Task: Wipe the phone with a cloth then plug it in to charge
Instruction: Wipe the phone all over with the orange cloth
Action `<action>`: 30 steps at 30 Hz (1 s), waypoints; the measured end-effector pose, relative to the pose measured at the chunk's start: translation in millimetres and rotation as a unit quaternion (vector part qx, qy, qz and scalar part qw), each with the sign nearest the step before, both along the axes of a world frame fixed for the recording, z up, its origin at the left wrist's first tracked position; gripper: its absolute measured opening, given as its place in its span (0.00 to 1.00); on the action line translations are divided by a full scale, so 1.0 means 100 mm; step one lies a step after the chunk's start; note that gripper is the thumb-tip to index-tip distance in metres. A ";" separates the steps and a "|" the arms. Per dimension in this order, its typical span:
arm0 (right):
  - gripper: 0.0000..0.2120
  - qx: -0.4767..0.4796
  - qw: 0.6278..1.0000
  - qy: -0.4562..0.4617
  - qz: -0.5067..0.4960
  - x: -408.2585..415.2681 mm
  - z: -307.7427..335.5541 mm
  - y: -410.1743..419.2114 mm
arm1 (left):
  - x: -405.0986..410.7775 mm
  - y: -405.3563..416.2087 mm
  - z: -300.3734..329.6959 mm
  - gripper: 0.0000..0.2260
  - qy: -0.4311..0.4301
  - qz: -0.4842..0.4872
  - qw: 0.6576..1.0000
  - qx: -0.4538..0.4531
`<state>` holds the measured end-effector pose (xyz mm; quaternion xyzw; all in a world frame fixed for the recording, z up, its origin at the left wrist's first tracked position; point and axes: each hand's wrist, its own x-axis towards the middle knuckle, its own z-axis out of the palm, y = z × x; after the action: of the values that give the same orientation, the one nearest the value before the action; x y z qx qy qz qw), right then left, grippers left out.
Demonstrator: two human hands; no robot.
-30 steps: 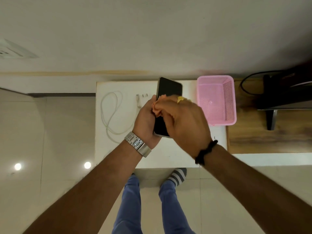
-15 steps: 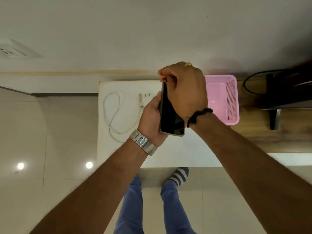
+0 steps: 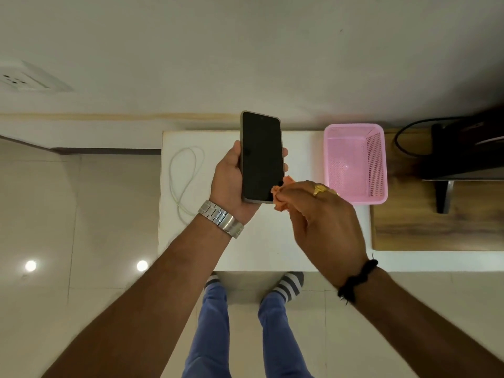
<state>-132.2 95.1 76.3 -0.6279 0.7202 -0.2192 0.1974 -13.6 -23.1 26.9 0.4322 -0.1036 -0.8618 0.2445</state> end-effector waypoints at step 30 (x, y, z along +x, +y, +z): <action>0.12 0.013 0.996 0.050 -0.075 -0.41 0.01 -0.83 | -0.04 0.37 -0.16 0.26 0.062 -0.072 0.995 0.019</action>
<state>-173.6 11.7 77.3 -0.5797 0.7770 -0.1926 0.1524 -17.9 13.6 10.5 0.3739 -0.1025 -0.9042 0.1795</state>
